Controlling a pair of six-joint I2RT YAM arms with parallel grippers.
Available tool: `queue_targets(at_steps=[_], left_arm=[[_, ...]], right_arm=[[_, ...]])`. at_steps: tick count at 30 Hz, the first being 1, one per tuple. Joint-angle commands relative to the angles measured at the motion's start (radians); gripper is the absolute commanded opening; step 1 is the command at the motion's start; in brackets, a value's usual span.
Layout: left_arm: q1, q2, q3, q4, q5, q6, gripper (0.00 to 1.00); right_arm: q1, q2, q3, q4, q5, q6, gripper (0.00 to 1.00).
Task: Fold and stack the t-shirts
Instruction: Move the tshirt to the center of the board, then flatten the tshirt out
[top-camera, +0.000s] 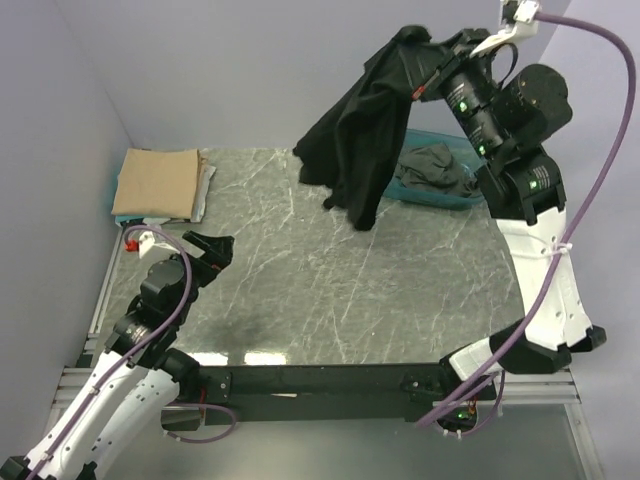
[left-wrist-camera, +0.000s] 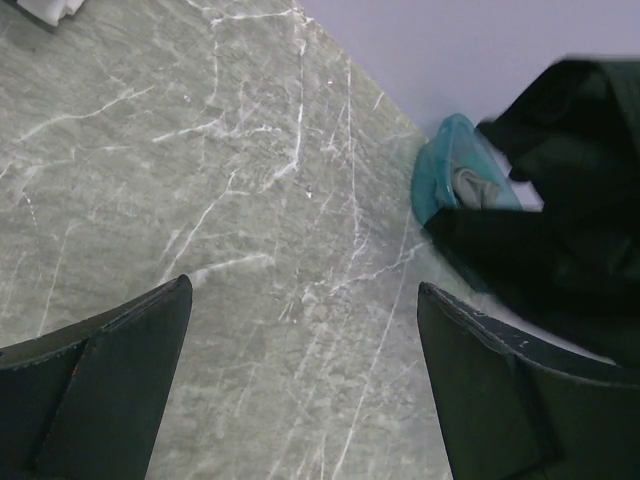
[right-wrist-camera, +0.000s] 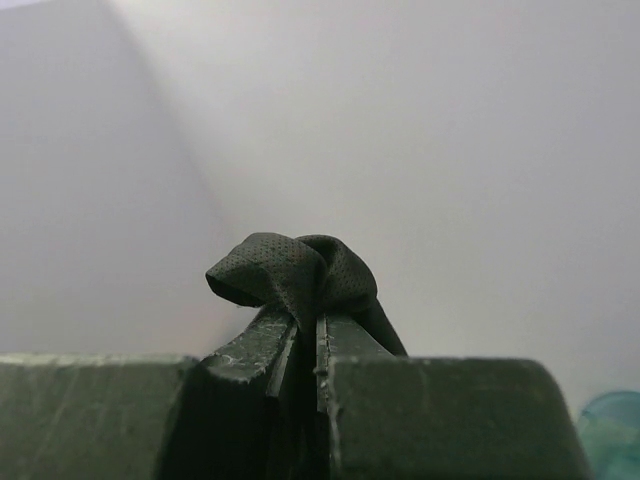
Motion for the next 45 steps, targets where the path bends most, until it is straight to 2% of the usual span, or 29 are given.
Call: queue_targets(at_steps=[1, 3, 5, 6, 9, 10, 13, 16, 17, 20, 21, 23, 25, 26, 34, 43, 45], left_arm=[[-0.002, -0.013, 0.054, -0.049, 0.015, -0.041, 1.00], [-0.002, -0.012, 0.056, -0.061, 0.018, -0.049, 0.99], [-0.002, -0.006, 0.051, -0.072, 0.016, -0.058, 0.99], [-0.002, -0.001, 0.042, -0.075, 0.016, -0.063, 0.99], [-0.002, 0.026, 0.017, -0.070, 0.020, -0.067, 0.99], [-0.002, 0.037, 0.014, -0.069, 0.027, -0.070, 0.99], [-0.002, 0.092, 0.002, -0.047, 0.044, -0.060, 1.00], [-0.002, 0.164, 0.000, -0.005, 0.085, -0.032, 1.00], [-0.002, 0.207, 0.004, 0.012, 0.120, -0.020, 0.99], [-0.002, 0.305, 0.004, 0.103, 0.202, 0.035, 0.99], [-0.002, 0.334, 0.008, 0.124, 0.257, 0.047, 1.00], [-0.003, 0.428, 0.019, 0.169, 0.306, 0.064, 0.99], [-0.007, 0.518, 0.043, 0.195, 0.368, 0.083, 0.99], [-0.011, 0.546, 0.062, 0.201, 0.380, 0.090, 1.00], [-0.048, 0.752, 0.119, 0.284, 0.391, 0.135, 0.99], [-0.094, 0.953, 0.230, 0.341, 0.464, 0.155, 0.78], [-0.108, 0.991, 0.246, 0.338, 0.452, 0.163, 0.70]], right_arm=[[0.027, -0.042, -0.119, 0.066, -0.118, 0.058, 0.08], [0.028, -0.080, -0.209, 0.080, -0.137, 0.107, 0.09], [0.028, -0.114, -0.389, 0.109, -0.132, 0.135, 0.09], [0.028, -0.158, -0.553, 0.135, -0.108, 0.147, 0.10], [0.022, -0.217, -0.810, 0.260, 0.005, 0.175, 0.12], [0.017, -0.240, -0.958, 0.278, 0.036, 0.190, 0.12], [-0.018, -0.242, -1.209, 0.314, 0.108, 0.259, 0.13], [-0.107, -0.208, -1.367, 0.294, 0.150, 0.336, 0.15], [-0.131, -0.196, -1.394, 0.295, 0.138, 0.349, 0.15], [-0.211, -0.157, -1.411, 0.240, 0.142, 0.333, 0.30], [-0.223, -0.151, -1.397, 0.220, 0.165, 0.327, 0.46], [-0.223, -0.150, -1.385, 0.179, 0.225, 0.311, 0.56], [-0.222, -0.160, -1.376, 0.157, 0.253, 0.305, 0.74], [-0.223, -0.165, -1.374, 0.148, 0.277, 0.302, 0.77], [-0.223, -0.281, -1.415, 0.096, 0.328, 0.279, 0.79], [-0.223, -0.361, -1.482, 0.060, 0.348, 0.273, 0.79], [-0.225, -0.366, -1.483, 0.056, 0.351, 0.271, 0.79]])
